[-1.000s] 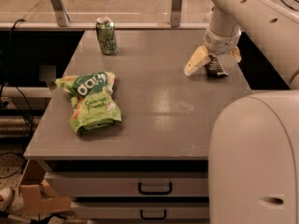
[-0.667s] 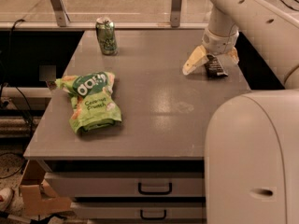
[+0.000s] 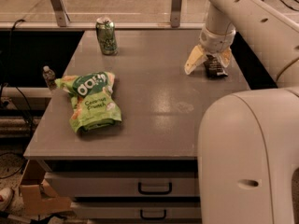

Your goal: Pick rxbar chocolate

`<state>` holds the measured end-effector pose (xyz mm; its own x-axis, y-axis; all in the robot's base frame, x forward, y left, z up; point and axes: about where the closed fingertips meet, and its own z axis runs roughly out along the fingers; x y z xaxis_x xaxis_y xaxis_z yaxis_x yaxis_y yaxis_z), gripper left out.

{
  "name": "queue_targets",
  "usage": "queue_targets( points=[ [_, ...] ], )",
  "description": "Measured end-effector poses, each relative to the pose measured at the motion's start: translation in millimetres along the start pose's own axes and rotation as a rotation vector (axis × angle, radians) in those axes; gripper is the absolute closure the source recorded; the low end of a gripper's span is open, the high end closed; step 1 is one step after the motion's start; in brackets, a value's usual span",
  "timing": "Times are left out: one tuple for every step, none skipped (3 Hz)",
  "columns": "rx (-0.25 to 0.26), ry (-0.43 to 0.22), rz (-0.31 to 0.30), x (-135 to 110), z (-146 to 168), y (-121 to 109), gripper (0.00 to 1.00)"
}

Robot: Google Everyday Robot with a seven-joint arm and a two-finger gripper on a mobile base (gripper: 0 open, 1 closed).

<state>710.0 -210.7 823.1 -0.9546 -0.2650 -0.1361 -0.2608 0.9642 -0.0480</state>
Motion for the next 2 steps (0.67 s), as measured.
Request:
queue_targets(
  points=[
    [0.000, 0.001, -0.001, -1.0, -4.1, 0.2, 0.63],
    [0.000, 0.001, -0.001, -2.3, -12.9, -0.1, 0.87]
  ],
)
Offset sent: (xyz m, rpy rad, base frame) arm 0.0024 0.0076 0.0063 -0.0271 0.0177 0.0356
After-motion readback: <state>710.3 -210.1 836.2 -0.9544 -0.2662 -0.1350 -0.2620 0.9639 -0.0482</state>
